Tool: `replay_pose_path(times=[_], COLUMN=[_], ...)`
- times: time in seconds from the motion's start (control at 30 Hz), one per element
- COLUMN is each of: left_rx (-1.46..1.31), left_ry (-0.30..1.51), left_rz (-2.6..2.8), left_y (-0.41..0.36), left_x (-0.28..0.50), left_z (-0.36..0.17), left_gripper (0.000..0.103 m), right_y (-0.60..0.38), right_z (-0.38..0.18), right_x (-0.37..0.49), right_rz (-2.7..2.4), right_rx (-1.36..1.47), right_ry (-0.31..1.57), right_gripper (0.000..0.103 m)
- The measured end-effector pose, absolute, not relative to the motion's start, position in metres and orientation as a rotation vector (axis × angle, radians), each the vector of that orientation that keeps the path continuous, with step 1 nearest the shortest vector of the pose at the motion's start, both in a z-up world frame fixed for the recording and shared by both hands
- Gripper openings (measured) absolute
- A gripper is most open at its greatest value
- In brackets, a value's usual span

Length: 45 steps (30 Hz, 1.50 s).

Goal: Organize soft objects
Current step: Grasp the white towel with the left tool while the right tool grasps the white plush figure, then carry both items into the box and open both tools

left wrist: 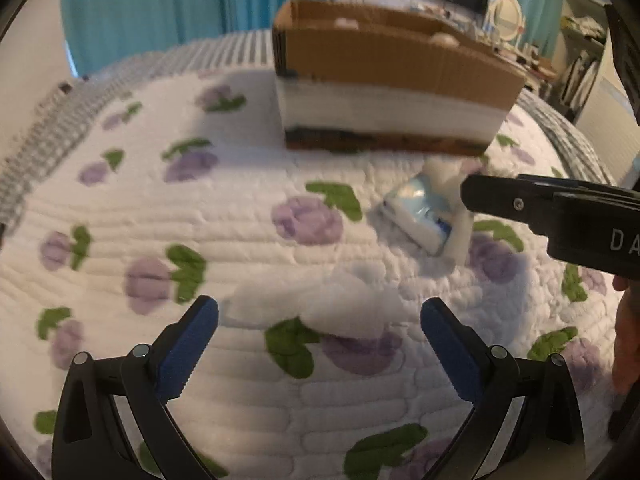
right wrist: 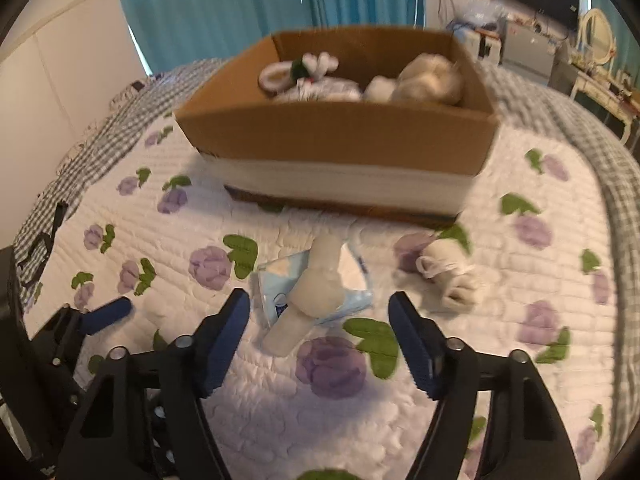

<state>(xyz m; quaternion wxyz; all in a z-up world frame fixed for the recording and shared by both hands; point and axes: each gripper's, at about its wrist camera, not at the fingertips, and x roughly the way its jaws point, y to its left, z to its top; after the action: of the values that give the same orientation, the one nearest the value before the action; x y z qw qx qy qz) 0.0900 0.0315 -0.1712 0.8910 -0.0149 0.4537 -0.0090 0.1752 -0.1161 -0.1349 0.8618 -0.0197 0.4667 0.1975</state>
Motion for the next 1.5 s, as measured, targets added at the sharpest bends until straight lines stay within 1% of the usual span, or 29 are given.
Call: replay_pose_path(times=[0.07,0.13,0.17,0.2,0.23,0.3,0.37,0.4,0.47,0.57,0.7,0.97,1.23,1.5], left_rx=[-0.055,-0.069,-0.067,-0.065,-0.058,-0.047,-0.055,-0.061,-0.076,-0.087,-0.082,-0.024,-0.019,0.018], left_ry=[0.972,0.992,0.996,0.998,1.004,1.013,1.01,1.006,1.003,0.994,0.971,0.891,0.791,0.68], left_rz=[-0.017,-0.023,-0.025,-0.031,-0.043,-0.048,-0.063,-0.071,-0.097,-0.12,-0.139,-0.152,-0.159,-0.161], left_y=[0.033,0.034,0.033,0.033,0.031,0.03,0.031,0.031,0.032,0.033,0.031,0.021,0.019,0.014], left_x=[0.096,0.101,0.102,0.103,0.104,0.105,0.105,0.104,0.103,0.099,0.092,0.069,0.056,0.059], left_z=[-0.179,-0.186,-0.188,-0.19,-0.191,-0.194,-0.194,-0.193,-0.19,-0.186,-0.176,-0.133,-0.077,-0.022], left_gripper=[0.102,0.101,0.098,0.097,0.096,0.094,0.076,0.071,0.051,0.043,0.042,0.042,0.042,0.042], right_y=[-0.116,-0.114,-0.113,-0.111,-0.111,-0.112,-0.115,-0.117,-0.123,-0.131,-0.138,-0.15,-0.157,-0.163], right_z=[-0.141,-0.146,-0.148,-0.151,-0.154,-0.156,-0.155,-0.154,-0.151,-0.144,-0.134,-0.097,-0.046,0.009], right_x=[0.182,0.187,0.189,0.19,0.191,0.19,0.188,0.186,0.183,0.175,0.163,0.131,0.101,0.097], right_rz=[0.416,0.419,0.422,0.421,0.42,0.42,0.424,0.426,0.427,0.424,0.414,0.417,0.428,0.44], right_rx=[-0.021,-0.016,-0.02,-0.026,-0.03,-0.019,-0.001,0.008,0.023,0.045,0.056,0.061,0.027,-0.019], right_ry=[0.997,1.008,1.015,1.019,1.025,1.024,1.022,1.023,1.023,1.01,0.988,0.909,0.809,0.707], right_gripper=[0.063,0.054,0.046,0.035,0.032,0.031,0.031,0.031,0.031,0.031,0.031,0.031,0.031,0.031])
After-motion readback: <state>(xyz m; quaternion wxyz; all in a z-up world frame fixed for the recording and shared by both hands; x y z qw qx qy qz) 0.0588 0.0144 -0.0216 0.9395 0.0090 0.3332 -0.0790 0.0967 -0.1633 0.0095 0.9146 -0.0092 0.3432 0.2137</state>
